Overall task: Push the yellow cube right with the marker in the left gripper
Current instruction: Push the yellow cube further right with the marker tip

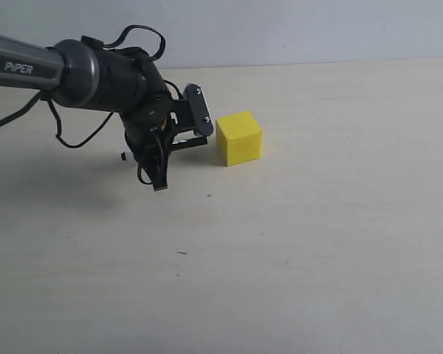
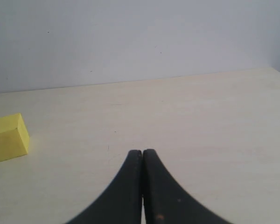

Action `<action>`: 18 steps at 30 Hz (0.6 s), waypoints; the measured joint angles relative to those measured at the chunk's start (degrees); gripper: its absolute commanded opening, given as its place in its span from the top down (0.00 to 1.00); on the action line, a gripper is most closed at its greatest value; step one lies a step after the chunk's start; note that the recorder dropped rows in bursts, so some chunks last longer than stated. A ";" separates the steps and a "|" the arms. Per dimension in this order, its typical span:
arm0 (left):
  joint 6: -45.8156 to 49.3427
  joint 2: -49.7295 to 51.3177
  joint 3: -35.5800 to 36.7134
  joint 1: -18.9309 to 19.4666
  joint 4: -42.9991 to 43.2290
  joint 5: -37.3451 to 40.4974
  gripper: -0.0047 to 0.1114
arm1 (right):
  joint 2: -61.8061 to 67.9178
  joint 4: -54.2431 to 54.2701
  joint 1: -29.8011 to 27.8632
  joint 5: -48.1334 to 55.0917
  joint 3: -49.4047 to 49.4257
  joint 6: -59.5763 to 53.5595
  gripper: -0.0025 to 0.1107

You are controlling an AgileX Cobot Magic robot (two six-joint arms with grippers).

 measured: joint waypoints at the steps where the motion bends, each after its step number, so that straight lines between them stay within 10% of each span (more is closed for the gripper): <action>1: 0.00 0.58 -1.01 -0.37 -0.15 0.00 0.96 | 0.00 0.00 0.00 0.00 0.00 0.00 0.98; 18: -0.45 1.44 -4.88 -0.25 -1.68 5.72 0.96 | 0.00 0.00 0.00 0.00 0.00 0.00 0.98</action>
